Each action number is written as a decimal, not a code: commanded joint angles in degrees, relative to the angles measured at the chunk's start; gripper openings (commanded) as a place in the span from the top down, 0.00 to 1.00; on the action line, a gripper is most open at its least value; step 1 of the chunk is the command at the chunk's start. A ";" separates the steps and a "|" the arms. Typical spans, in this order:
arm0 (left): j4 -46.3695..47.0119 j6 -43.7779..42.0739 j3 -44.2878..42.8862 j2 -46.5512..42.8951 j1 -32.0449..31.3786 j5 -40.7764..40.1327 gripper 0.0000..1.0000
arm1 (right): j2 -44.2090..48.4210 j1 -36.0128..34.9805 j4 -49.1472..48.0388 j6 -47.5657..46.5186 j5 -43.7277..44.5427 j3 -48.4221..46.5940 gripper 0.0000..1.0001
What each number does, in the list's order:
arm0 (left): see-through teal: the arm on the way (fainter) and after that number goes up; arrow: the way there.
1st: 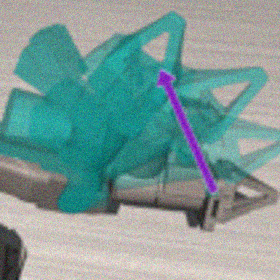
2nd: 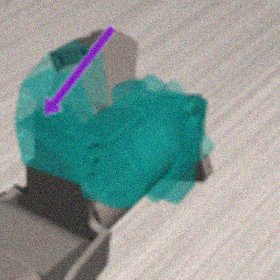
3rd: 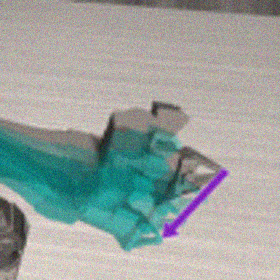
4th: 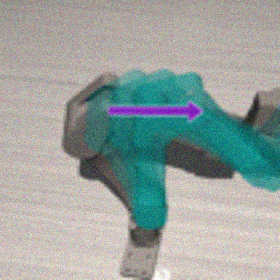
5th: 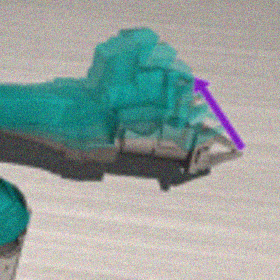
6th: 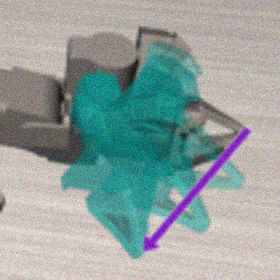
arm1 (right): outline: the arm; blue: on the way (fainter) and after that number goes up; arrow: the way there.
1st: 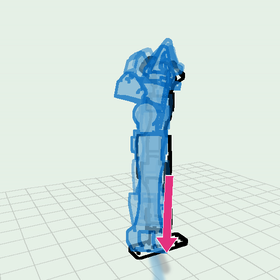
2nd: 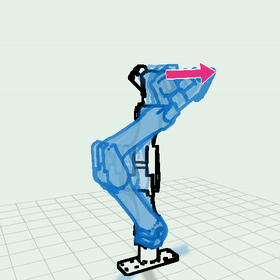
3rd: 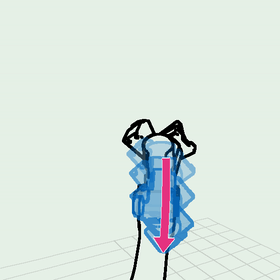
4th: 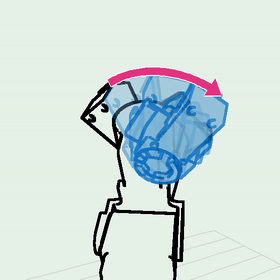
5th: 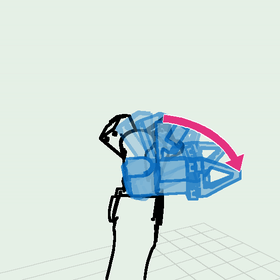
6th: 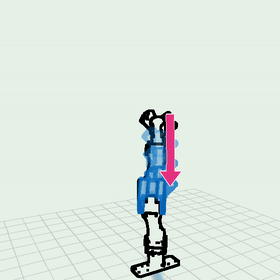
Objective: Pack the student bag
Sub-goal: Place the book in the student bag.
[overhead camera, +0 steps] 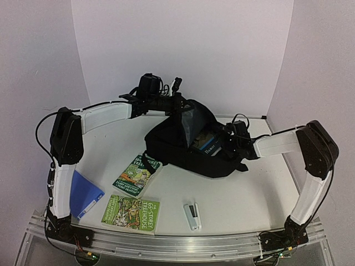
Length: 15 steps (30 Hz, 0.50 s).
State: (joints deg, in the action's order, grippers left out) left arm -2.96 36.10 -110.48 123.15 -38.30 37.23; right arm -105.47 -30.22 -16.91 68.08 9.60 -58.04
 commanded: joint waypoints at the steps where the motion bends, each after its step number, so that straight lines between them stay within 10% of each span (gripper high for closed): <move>1: 3.31 0.25 -1.55 -0.50 -0.02 0.14 1.00 | 4.08 -0.15 3.67 0.83 3.82 2.26 0.21; 15: 1.76 1.61 -1.23 -0.22 1.34 1.06 1.00 | -4.57 -1.49 4.06 -0.85 -2.52 -4.35 0.59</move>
State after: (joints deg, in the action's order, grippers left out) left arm -3.53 36.78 -110.48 123.15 -37.94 37.41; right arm -107.05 -30.80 -13.15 67.98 8.87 -58.45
